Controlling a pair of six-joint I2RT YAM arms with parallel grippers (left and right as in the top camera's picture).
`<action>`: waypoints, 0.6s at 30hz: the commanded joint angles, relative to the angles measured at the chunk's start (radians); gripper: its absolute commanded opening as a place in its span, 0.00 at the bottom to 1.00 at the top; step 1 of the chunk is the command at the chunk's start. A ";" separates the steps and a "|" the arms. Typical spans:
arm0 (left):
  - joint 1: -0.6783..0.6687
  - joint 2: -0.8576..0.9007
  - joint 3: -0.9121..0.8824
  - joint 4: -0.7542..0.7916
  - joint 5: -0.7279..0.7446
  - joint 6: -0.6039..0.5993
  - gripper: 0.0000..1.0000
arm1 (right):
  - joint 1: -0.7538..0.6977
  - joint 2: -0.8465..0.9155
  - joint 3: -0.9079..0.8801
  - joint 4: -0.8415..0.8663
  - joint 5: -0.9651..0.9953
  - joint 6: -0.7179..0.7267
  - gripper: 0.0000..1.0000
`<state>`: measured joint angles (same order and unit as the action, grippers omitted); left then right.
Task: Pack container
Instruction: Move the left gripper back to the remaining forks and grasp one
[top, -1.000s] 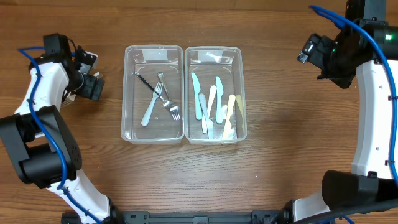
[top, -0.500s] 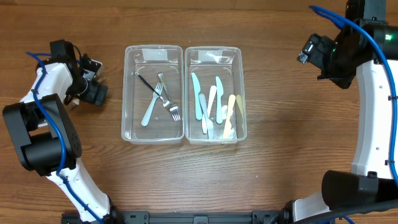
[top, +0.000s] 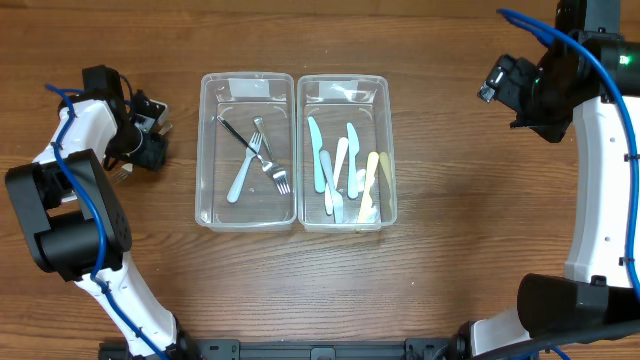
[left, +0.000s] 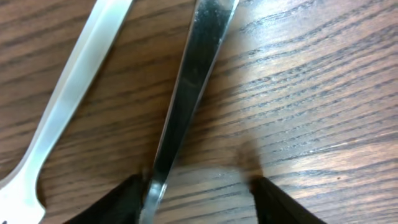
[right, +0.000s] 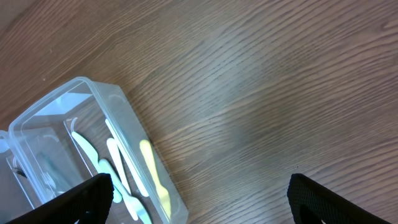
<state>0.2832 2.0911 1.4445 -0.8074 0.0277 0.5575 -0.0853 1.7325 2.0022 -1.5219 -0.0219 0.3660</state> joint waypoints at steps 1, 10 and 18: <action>0.006 0.063 -0.020 -0.023 -0.035 0.011 0.50 | -0.002 -0.002 0.001 0.001 0.002 -0.003 0.92; 0.006 0.063 -0.020 -0.030 -0.036 0.010 0.30 | -0.002 -0.002 0.001 0.001 0.002 -0.004 0.92; 0.006 0.063 -0.020 -0.025 -0.040 -0.016 0.10 | -0.002 -0.002 0.001 0.001 0.002 -0.004 0.92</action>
<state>0.2832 2.0911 1.4445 -0.8337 0.0219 0.5491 -0.0853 1.7325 2.0022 -1.5223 -0.0219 0.3656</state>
